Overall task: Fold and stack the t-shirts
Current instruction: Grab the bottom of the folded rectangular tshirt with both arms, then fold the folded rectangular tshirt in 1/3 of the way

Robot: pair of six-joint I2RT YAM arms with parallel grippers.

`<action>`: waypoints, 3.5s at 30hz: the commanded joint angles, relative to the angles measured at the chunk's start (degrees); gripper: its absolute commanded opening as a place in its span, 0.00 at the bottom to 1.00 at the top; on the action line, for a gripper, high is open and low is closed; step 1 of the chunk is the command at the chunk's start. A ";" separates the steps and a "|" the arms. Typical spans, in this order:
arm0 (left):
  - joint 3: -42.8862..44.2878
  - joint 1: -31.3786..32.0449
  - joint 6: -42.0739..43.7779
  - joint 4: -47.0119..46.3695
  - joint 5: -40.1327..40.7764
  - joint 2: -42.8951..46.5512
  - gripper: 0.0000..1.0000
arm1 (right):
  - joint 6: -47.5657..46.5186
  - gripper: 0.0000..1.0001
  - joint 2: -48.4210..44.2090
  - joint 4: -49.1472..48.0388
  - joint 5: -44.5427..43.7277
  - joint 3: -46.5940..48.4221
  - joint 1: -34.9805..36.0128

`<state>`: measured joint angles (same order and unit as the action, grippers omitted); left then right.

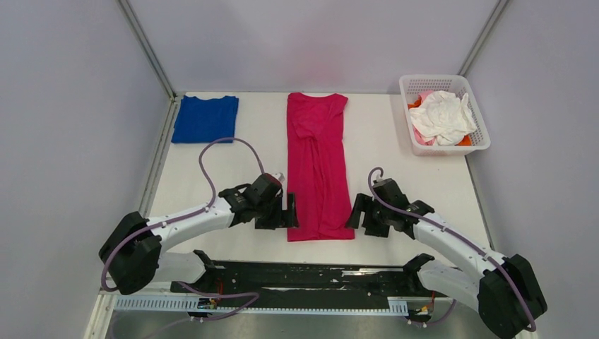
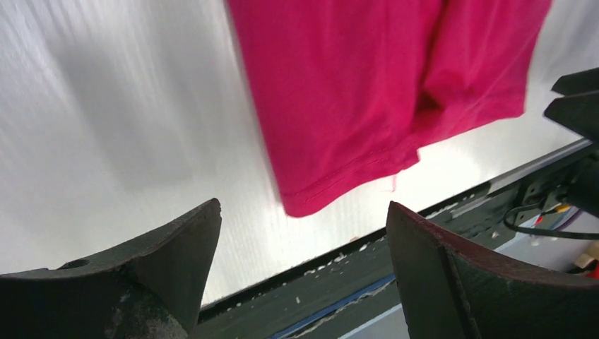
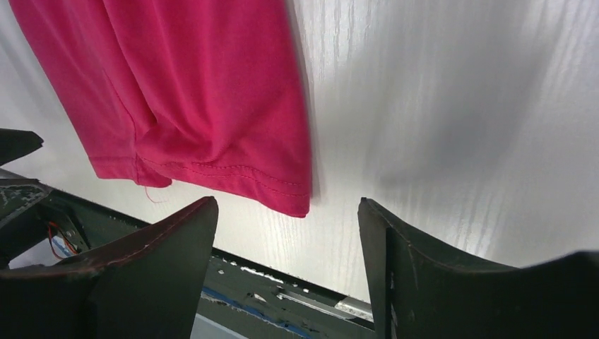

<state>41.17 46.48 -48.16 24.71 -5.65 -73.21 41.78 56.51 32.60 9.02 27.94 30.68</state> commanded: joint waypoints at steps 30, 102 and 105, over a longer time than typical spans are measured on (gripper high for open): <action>-8.82 2.48 -3.67 -8.15 -7.73 -9.01 0.50 | 3.78 0.25 8.79 -9.83 6.49 -6.28 -0.18; 28.94 -22.30 16.26 -10.64 -14.53 -28.68 0.00 | -6.00 0.00 36.36 -19.30 13.69 34.43 -16.83; 30.77 -23.09 16.73 -10.56 -15.05 -30.46 0.00 | -6.51 0.00 39.03 -19.48 14.24 37.08 -18.04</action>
<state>68.07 24.51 -33.65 14.41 -18.98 -102.02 37.63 93.01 16.32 21.85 60.36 13.93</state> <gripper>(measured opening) 0.010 0.009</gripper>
